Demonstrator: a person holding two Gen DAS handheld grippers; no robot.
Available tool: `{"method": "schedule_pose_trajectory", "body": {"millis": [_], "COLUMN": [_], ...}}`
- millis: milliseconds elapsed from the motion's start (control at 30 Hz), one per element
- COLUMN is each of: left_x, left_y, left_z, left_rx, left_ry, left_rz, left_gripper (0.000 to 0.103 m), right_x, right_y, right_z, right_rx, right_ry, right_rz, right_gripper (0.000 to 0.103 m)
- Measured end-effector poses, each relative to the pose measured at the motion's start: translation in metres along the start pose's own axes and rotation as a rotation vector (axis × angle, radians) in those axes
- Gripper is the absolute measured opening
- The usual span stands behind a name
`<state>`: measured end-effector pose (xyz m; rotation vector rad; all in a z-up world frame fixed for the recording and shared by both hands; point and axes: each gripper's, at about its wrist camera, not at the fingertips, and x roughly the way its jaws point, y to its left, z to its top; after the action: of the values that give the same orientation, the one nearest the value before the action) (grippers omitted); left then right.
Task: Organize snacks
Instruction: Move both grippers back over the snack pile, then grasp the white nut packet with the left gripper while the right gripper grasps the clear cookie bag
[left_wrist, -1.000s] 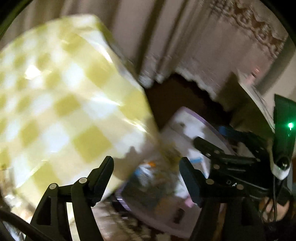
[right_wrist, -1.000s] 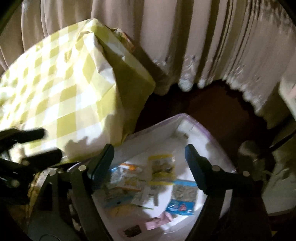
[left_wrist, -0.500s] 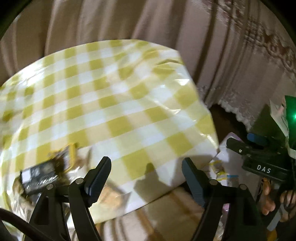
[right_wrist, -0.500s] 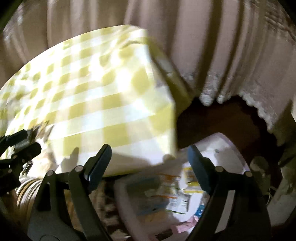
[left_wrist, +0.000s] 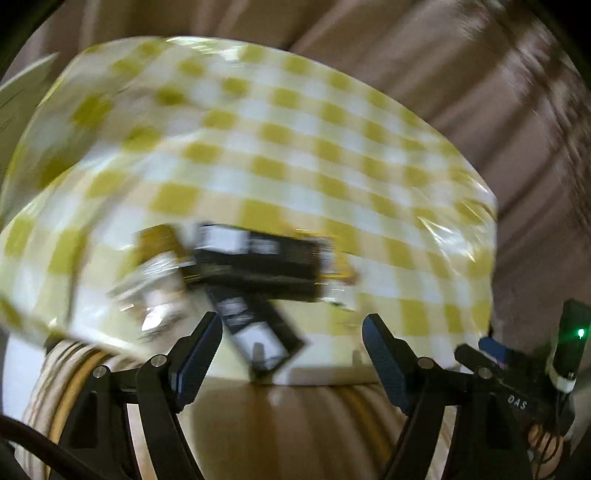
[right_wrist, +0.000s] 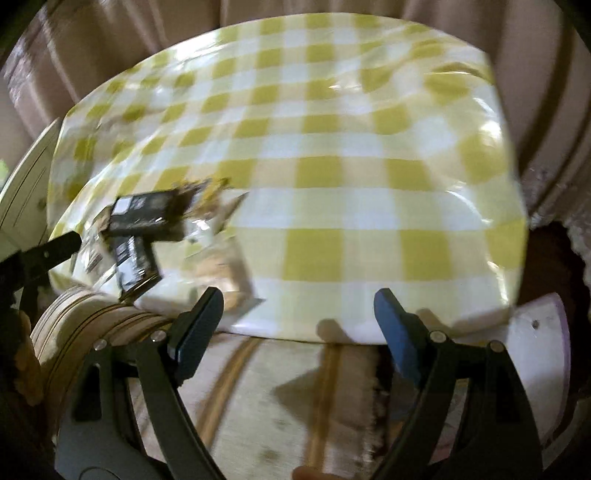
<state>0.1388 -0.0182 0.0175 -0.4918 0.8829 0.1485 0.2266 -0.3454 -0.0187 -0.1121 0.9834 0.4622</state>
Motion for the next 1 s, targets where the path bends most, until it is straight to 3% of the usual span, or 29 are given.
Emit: {"method": "schedule_pose_trajectory", "body": {"millis": [233,367,800,1000], "left_x": [-0.003,0.010,0.048,0.055], "left_y": [0.077,0.097,0.110,0.099], "left_z": [-0.007,-0.011,0.003,0.009], "left_rx": [-0.233,-0.314,-0.348,-0.284], "left_ry": [0.053,0.099,0.150,0.129], "left_rz": [0.065,0.063,0.068,0.103], "left_gripper": [0.079,0.071,0.068,0.059], "right_x": [0.028,0.051,0.083,0.095], "right_y": [0.035,0.046,0.057,0.061], "right_z": [0.003,-0.001,0.005,0.010], "right_rx": [-0.104,-0.136,-0.168,-0.175], "right_ry": [0.052,0.097,0.149,0.156], "right_rz": [0.028,0.030,0.040,0.044], "right_gripper": [0.086,0.079,0.075,0.070]}}
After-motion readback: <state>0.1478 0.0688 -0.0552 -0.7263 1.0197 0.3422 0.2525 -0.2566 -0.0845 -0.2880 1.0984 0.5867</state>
